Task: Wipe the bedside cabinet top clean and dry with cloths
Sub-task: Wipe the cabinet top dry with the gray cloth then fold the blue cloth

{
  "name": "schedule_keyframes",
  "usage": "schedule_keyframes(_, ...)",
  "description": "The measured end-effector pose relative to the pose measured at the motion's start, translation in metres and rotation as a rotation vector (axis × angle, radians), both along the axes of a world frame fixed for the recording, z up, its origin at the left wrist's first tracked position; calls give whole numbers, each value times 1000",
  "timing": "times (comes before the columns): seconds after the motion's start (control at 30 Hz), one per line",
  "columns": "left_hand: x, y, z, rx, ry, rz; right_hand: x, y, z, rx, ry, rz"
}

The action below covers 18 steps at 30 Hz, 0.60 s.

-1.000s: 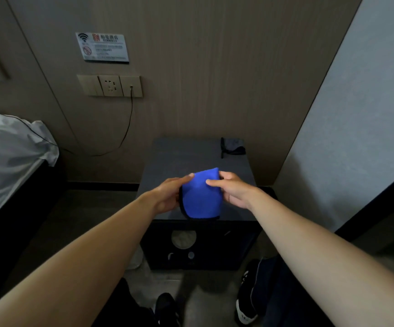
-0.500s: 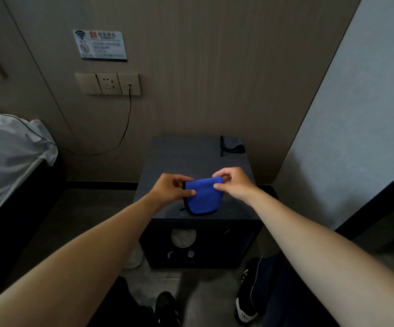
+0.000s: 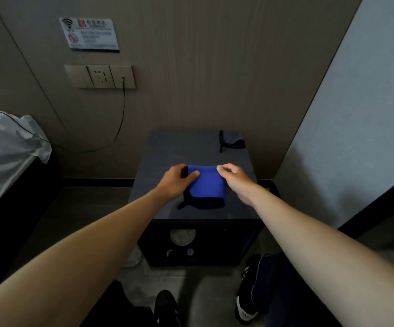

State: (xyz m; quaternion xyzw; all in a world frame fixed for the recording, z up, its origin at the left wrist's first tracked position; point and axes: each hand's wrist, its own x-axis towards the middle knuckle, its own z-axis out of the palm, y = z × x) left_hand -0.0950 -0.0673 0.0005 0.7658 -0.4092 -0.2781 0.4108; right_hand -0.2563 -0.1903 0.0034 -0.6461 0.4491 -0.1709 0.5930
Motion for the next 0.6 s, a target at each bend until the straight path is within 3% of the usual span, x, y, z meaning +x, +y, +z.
schedule_keyframes(0.1, -7, -20, -8, -97, -4, 70, 3, -6, -12, 169, -169, -23)
schedule_keyframes(0.3, -9, -63, -34, -154, 62, 204, 4, -30, -35, 341, -232, -131)
schedule_keyframes(0.6, -4, -150, -70, -125, 128, 228, 8, -114, -78, 58, -72, -346)
